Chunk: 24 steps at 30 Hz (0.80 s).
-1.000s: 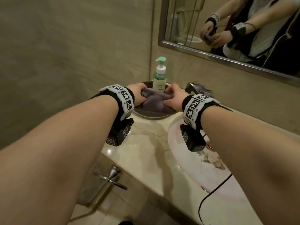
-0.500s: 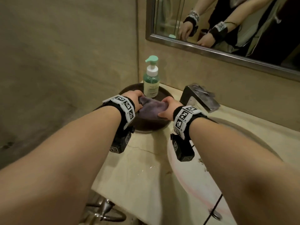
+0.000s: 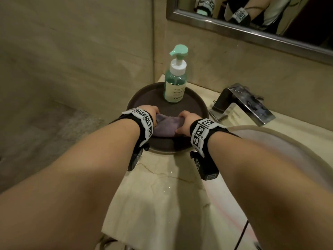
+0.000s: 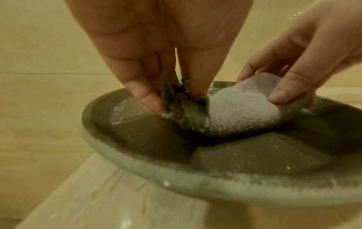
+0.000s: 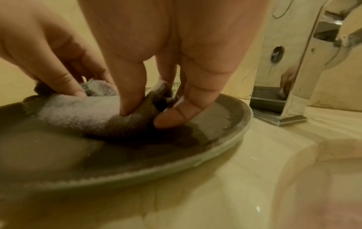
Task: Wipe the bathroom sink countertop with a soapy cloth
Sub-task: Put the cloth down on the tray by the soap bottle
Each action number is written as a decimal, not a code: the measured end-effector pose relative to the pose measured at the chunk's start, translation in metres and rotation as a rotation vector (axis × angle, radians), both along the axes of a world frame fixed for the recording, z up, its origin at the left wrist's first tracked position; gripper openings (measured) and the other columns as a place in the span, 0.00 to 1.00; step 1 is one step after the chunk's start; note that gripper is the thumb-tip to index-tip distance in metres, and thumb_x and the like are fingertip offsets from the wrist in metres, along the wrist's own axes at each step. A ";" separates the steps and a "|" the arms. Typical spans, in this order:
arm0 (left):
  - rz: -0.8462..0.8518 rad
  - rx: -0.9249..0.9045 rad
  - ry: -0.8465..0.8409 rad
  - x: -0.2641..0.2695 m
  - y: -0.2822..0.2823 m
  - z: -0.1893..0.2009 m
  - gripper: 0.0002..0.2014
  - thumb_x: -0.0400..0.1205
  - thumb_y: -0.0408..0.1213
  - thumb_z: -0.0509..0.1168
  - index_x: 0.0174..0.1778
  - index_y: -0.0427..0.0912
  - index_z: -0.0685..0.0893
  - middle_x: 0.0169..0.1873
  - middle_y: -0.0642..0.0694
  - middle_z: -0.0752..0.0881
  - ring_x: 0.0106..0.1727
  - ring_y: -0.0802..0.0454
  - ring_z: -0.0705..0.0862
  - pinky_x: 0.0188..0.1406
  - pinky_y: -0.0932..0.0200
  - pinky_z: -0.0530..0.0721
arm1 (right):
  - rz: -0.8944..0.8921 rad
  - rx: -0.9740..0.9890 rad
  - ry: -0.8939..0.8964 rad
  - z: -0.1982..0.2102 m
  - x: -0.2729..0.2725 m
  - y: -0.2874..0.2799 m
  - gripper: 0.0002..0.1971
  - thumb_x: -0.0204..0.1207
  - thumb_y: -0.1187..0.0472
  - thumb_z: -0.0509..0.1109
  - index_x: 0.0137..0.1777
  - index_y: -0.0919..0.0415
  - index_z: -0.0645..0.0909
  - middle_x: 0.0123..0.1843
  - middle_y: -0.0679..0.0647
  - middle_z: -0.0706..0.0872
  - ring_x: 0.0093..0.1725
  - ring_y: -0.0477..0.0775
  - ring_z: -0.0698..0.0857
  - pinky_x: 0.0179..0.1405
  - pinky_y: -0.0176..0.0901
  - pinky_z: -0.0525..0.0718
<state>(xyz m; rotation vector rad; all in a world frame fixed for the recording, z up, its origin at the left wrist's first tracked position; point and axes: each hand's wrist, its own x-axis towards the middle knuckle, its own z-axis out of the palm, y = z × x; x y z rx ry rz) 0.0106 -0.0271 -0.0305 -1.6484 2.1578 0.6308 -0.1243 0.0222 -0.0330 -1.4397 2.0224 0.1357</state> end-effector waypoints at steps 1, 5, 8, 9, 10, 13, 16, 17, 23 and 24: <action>-0.012 0.006 -0.027 0.000 -0.001 -0.001 0.24 0.78 0.38 0.67 0.72 0.48 0.74 0.67 0.42 0.81 0.67 0.42 0.80 0.62 0.55 0.78 | 0.008 0.003 0.013 0.000 0.001 -0.001 0.32 0.70 0.55 0.74 0.74 0.52 0.69 0.71 0.58 0.77 0.68 0.59 0.79 0.64 0.46 0.79; -0.056 -0.023 -0.095 -0.003 -0.003 -0.004 0.24 0.79 0.37 0.65 0.72 0.45 0.74 0.67 0.40 0.80 0.68 0.40 0.80 0.62 0.52 0.80 | 0.019 -0.007 0.057 0.000 0.005 -0.001 0.32 0.68 0.53 0.74 0.73 0.51 0.70 0.71 0.58 0.71 0.68 0.64 0.78 0.67 0.53 0.79; -0.057 -0.063 -0.117 -0.003 -0.001 -0.002 0.24 0.78 0.39 0.65 0.72 0.44 0.75 0.66 0.39 0.80 0.66 0.39 0.81 0.59 0.51 0.81 | 0.017 -0.031 0.069 0.003 0.005 0.002 0.33 0.70 0.51 0.72 0.76 0.51 0.67 0.74 0.57 0.67 0.71 0.64 0.75 0.69 0.55 0.77; -0.052 -0.078 -0.124 -0.003 0.000 0.000 0.25 0.78 0.39 0.65 0.72 0.44 0.74 0.67 0.39 0.79 0.66 0.38 0.81 0.59 0.50 0.81 | 0.017 -0.041 0.075 0.005 0.004 0.003 0.34 0.71 0.50 0.71 0.77 0.51 0.66 0.75 0.57 0.66 0.72 0.64 0.74 0.70 0.55 0.76; -0.048 -0.097 -0.129 -0.003 0.001 0.003 0.26 0.78 0.40 0.65 0.73 0.44 0.73 0.68 0.39 0.78 0.66 0.38 0.81 0.60 0.49 0.81 | 0.020 -0.051 0.081 0.008 0.003 0.005 0.34 0.73 0.49 0.70 0.78 0.51 0.64 0.76 0.56 0.66 0.73 0.63 0.73 0.71 0.54 0.75; -0.049 -0.144 -0.140 -0.006 0.004 0.018 0.28 0.78 0.40 0.66 0.75 0.45 0.71 0.71 0.40 0.75 0.68 0.37 0.79 0.62 0.48 0.80 | 0.046 -0.076 0.091 0.023 -0.002 0.013 0.32 0.77 0.48 0.65 0.79 0.52 0.63 0.77 0.57 0.66 0.75 0.62 0.72 0.71 0.53 0.73; -0.081 -0.190 -0.153 -0.015 0.011 0.042 0.26 0.79 0.41 0.65 0.74 0.44 0.72 0.70 0.40 0.76 0.68 0.38 0.79 0.61 0.47 0.80 | 0.070 -0.106 0.116 0.046 -0.009 0.026 0.30 0.78 0.47 0.63 0.79 0.52 0.64 0.78 0.57 0.68 0.75 0.61 0.72 0.71 0.52 0.73; -0.096 -0.203 -0.159 -0.019 0.015 0.052 0.25 0.79 0.41 0.66 0.73 0.44 0.74 0.68 0.40 0.77 0.66 0.38 0.81 0.60 0.48 0.82 | 0.078 -0.122 0.124 0.055 -0.012 0.032 0.29 0.78 0.47 0.63 0.79 0.53 0.65 0.77 0.57 0.69 0.75 0.61 0.73 0.72 0.52 0.74; -0.173 -0.358 -0.156 -0.056 0.053 0.123 0.19 0.81 0.39 0.63 0.68 0.42 0.78 0.63 0.41 0.83 0.62 0.40 0.84 0.61 0.48 0.83 | 0.116 -0.209 0.153 0.120 -0.050 0.082 0.27 0.79 0.46 0.62 0.77 0.55 0.69 0.73 0.55 0.78 0.71 0.57 0.78 0.69 0.45 0.76; -0.169 -0.395 -0.136 -0.063 0.063 0.135 0.19 0.82 0.39 0.63 0.69 0.42 0.78 0.64 0.41 0.82 0.63 0.41 0.83 0.63 0.49 0.83 | 0.117 -0.225 0.168 0.133 -0.059 0.093 0.27 0.79 0.45 0.62 0.76 0.54 0.70 0.73 0.55 0.79 0.70 0.57 0.79 0.68 0.46 0.76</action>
